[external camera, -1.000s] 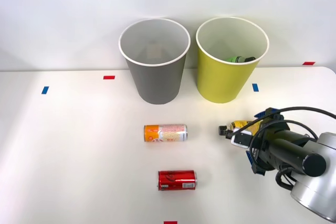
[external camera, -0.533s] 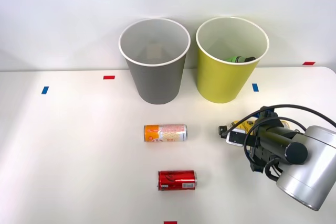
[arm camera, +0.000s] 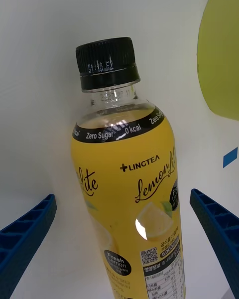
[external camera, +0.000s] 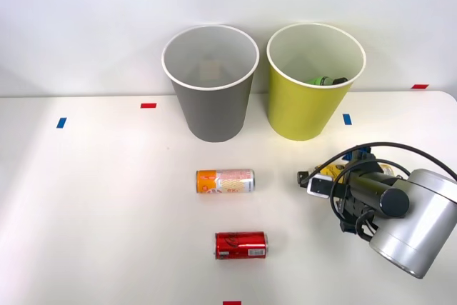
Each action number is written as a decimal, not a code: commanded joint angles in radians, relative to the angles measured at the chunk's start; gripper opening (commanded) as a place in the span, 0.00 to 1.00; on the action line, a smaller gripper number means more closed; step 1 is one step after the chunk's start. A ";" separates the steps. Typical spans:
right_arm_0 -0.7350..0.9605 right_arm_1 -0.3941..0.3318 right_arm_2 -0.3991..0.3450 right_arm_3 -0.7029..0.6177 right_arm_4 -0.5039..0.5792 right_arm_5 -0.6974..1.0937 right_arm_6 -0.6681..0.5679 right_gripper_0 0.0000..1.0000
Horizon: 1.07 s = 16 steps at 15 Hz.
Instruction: Put cans in the gray bin, plastic bottles in the light green bin
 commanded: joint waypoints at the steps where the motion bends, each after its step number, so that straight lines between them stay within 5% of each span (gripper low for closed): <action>1: -0.002 0.012 0.000 0.026 0.000 -0.035 0.011 1.00; 4: -0.006 0.020 0.000 0.029 0.000 -0.047 0.038 0.89; 7: -0.005 0.020 0.005 0.029 0.000 -0.050 0.069 0.52; 10: -0.005 0.020 0.003 0.029 0.007 -0.050 0.074 0.00; 16: 0.032 0.011 -0.018 0.028 0.007 -0.219 -0.075 0.00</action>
